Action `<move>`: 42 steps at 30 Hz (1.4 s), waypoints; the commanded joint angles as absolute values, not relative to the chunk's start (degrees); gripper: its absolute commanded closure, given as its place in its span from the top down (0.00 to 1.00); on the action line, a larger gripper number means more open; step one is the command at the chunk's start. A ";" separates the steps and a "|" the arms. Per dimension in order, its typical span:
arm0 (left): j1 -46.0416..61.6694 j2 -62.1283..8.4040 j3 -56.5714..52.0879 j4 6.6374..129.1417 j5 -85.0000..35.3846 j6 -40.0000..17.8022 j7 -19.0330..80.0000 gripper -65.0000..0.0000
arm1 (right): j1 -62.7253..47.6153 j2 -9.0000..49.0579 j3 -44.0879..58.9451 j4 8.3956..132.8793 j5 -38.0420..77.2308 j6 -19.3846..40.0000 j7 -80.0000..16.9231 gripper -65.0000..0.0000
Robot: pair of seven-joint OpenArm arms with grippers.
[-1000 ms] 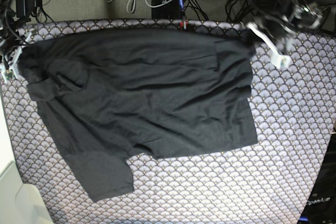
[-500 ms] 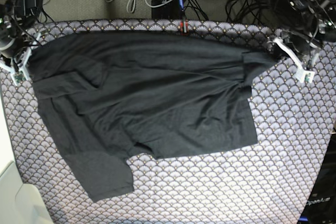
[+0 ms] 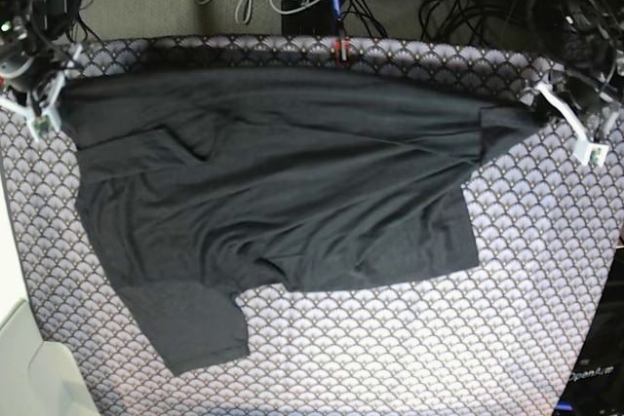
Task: Fold the T-shirt properly
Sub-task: 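Pull the held shirt edge taut with both grippers, spreading it flat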
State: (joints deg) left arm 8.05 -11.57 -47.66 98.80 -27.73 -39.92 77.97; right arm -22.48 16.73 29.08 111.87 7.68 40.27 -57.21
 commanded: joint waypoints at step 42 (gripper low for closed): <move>9.71 -15.52 -52.00 93.05 -27.74 -40.00 77.14 0.39 | -25.63 16.66 28.88 112.22 8.04 40.00 -56.57 0.14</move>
